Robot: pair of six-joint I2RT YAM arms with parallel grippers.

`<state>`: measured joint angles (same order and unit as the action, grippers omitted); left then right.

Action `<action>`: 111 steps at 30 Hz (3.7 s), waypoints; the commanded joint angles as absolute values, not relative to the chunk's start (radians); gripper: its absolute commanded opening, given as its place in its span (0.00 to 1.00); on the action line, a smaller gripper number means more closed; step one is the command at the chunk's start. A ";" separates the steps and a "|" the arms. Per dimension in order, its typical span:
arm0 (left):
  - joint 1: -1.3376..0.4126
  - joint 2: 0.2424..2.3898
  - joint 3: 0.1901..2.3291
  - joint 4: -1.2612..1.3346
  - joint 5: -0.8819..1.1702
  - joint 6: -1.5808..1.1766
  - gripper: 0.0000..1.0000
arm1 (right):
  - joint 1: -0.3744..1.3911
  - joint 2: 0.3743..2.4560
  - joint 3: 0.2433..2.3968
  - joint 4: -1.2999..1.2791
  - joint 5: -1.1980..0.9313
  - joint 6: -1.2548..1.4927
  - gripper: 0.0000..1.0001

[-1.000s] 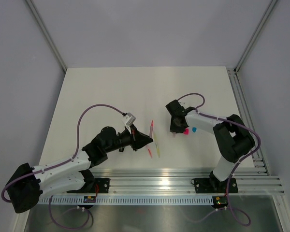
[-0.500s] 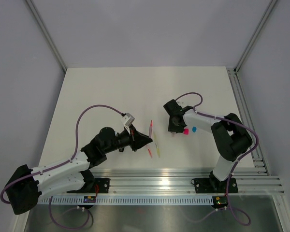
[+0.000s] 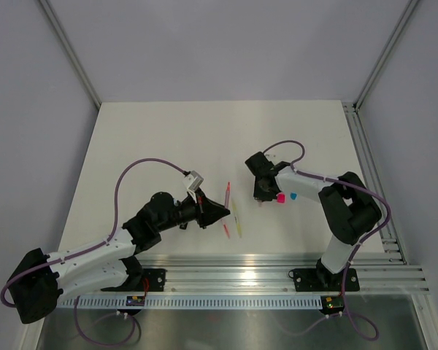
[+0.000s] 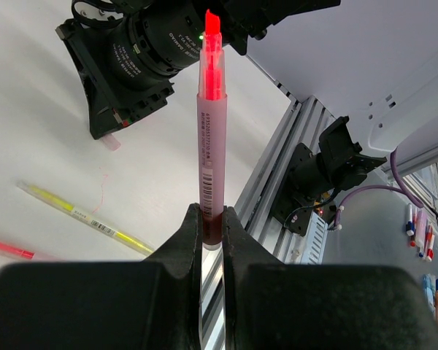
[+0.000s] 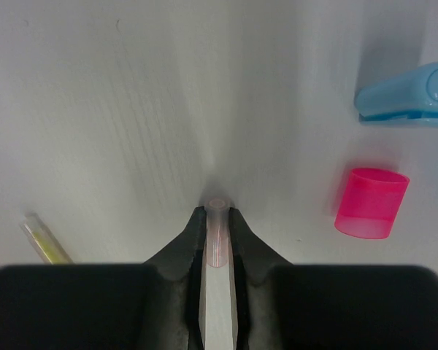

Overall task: Insert the pens into the pen caps
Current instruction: Insert the pen cap onto the pen.

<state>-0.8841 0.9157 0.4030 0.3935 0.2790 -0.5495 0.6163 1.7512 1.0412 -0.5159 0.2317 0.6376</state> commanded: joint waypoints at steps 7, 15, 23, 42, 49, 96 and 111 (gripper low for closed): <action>-0.884 0.914 0.396 0.457 0.264 -0.531 0.00 | 0.649 1.269 0.799 -0.247 0.160 0.664 0.00; -0.884 0.939 0.397 0.457 0.253 -0.522 0.00 | 0.761 0.933 0.700 0.001 0.202 0.730 0.00; -0.884 0.959 0.400 0.456 0.245 -0.515 0.00 | 0.805 0.864 0.661 0.231 0.209 0.716 0.00; -0.884 0.965 0.402 0.457 0.259 -0.509 0.00 | 0.920 0.991 0.733 0.301 0.238 0.607 0.00; -0.884 0.973 0.402 0.457 0.259 -0.509 0.00 | 0.931 0.999 0.739 0.290 0.258 0.589 0.00; -0.884 0.943 0.397 0.451 0.235 -0.505 0.00 | 1.000 0.991 0.661 0.212 0.288 0.551 0.00; -0.884 0.940 0.394 0.466 0.241 -0.512 0.00 | 1.029 0.985 0.634 0.248 0.296 0.520 0.00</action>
<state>-0.8894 0.9619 0.3843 0.3511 0.2745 -0.5232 0.9966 0.9951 0.6518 0.2455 0.3061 0.5465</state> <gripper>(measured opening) 0.072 0.176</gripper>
